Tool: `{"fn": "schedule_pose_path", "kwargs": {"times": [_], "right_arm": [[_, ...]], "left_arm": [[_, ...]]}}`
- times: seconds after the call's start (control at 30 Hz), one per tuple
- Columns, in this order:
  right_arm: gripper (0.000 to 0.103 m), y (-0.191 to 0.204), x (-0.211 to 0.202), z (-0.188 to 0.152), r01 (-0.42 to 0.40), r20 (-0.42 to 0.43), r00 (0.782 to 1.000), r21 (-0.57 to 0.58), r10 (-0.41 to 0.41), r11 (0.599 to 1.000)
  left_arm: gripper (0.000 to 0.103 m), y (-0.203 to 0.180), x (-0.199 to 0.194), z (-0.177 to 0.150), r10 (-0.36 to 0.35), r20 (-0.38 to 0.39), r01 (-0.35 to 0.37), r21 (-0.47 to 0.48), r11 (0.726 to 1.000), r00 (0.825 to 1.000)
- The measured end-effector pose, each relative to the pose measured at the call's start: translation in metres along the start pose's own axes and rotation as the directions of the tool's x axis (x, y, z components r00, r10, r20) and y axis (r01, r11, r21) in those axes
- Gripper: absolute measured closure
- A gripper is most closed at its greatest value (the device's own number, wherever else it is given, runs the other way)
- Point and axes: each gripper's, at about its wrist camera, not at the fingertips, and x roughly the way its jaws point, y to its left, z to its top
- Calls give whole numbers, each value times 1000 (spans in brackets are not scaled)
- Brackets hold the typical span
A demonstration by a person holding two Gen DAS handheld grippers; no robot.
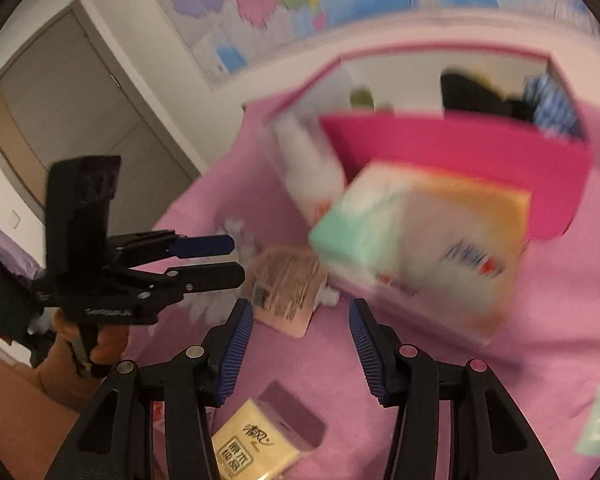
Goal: Organize soft objects
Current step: 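Move the right gripper to the peach pouch and grasp it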
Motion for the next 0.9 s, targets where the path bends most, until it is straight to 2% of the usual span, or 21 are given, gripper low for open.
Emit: {"fn": "schedule_pose_path", "kwargs": {"times": [0.23, 0.37, 0.47, 0.5, 0.63, 0.9], "right_arm": [[52, -2, 32, -1, 44, -30, 999, 65, -42, 997], [52, 0, 42, 2, 64, -33, 998, 74, -62, 995], [52, 7, 48, 4, 71, -33, 997, 54, -70, 996], [52, 7, 49, 2, 73, -34, 997, 51, -72, 996], [51, 14, 52, 2, 104, -32, 994, 25, -103, 994], [57, 19, 39, -2, 134, -4, 991, 9, -134, 991]], "left_arm": [[47, 6, 15, -11, -31, -44, 29, -29, 999, 999], [56, 5, 16, -13, -57, -48, 56, -25, 998, 997], [69, 3, 17, -13, -85, -57, 84, -18, 996, 995], [70, 2, 18, -13, -87, -58, 86, -14, 996, 995], [70, 0, 19, -14, -89, -58, 89, -10, 996, 994], [70, 4, 17, -18, -91, -57, 90, -16, 996, 994]]}}
